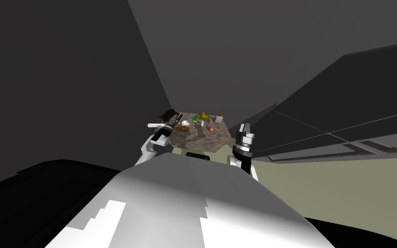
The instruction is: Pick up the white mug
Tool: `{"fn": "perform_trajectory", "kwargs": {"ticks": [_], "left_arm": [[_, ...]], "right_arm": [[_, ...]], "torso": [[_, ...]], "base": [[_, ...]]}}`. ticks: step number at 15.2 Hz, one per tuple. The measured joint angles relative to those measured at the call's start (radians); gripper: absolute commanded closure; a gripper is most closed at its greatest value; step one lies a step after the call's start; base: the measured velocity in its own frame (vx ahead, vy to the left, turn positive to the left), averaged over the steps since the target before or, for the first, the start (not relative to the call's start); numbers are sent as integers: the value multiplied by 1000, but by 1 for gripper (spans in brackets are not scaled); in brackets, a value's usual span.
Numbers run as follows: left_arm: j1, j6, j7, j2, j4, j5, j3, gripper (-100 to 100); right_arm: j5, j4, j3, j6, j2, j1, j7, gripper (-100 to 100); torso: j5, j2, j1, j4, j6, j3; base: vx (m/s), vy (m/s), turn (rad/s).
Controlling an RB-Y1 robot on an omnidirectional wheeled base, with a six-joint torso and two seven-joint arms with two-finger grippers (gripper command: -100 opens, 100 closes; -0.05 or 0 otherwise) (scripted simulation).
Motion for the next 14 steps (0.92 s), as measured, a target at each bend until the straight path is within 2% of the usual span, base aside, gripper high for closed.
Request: {"fn": "perform_trajectory", "kwargs": {"ticks": [2, 4, 9, 14], "left_arm": [[-9, 36, 2, 30, 11, 29, 4, -100], [-15, 70, 3, 38, 15, 38, 4, -100], [-45, 172, 6, 97, 37, 100, 12, -100], [-59, 264, 6, 134, 52, 141, 13, -100]], "right_arm": [[0, 0, 0, 0, 0, 0, 0, 0], [0, 0, 0, 0, 0, 0, 0, 0], [0, 0, 0, 0, 0, 0, 0, 0], [0, 0, 0, 0, 0, 0, 0, 0]], "torso": [[0, 1, 1, 0, 0, 0], [0, 0, -2, 0, 0, 0], [0, 0, 0, 0, 1, 0], [0, 0, -1, 0, 0, 0]], "base": [[-22, 64, -163], [-9, 37, -86], [-20, 58, -184], [-16, 45, -113]]}}
